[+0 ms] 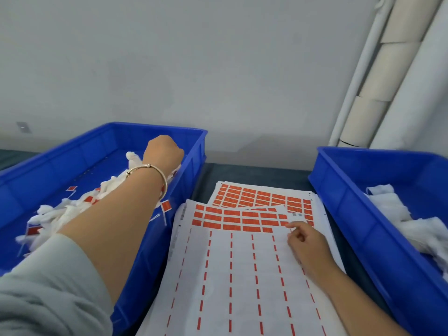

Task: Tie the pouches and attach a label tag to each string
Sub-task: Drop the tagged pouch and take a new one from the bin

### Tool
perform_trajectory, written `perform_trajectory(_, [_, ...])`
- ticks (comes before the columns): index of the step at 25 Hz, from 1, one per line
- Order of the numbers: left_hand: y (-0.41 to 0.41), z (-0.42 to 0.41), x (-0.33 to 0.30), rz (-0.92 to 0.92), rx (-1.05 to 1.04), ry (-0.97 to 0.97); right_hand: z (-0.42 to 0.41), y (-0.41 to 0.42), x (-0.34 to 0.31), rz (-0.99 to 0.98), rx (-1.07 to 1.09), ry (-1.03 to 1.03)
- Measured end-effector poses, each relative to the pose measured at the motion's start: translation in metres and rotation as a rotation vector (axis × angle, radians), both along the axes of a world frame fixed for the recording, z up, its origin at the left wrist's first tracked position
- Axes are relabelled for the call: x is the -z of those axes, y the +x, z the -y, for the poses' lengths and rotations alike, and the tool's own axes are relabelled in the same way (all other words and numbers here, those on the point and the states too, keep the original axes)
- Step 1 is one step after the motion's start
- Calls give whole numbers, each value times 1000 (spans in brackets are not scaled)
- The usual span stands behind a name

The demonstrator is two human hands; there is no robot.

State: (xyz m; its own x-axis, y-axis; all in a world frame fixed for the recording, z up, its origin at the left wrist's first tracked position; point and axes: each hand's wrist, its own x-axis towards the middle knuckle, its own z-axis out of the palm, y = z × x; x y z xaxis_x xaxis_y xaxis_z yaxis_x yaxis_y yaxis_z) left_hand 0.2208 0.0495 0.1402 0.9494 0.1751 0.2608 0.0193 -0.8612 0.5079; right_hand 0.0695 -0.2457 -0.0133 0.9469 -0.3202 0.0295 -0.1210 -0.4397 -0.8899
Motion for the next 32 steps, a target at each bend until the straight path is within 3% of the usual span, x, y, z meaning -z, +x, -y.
perform_trajectory(2, [-16,24,-7,46,74,1,-7,-2,-4,-76,-41,-88])
perform_trajectory(6, [-53,90,21,-208,336,291,-16,2,-35,-227,-121,-176])
perform_trajectory(8, [-77,111,59,-284,478,193,-10,8,-71,-123,-96,-204])
perform_trajectory(12, [-122,136,136,-330,667,35,34,2,-143,174,98,89])
perform_trajectory(15, [-132,145,164,-181,661,118,92,-9,-150,118,246,-25])
perform_trajectory(18, [-127,150,171,-124,673,126,153,-23,-118,-165,402,-279])
perform_trajectory(21, [-121,155,175,-112,658,123,173,-25,-85,-367,309,-275])
perform_trajectory(23, [-121,156,179,-96,639,118,174,-17,-72,-387,271,-229])
perform_trajectory(27, [-118,158,181,-76,611,102,185,9,-66,-367,333,-329])
perform_trajectory(32, [-117,162,180,-80,595,104,205,14,-67,-356,387,-586])
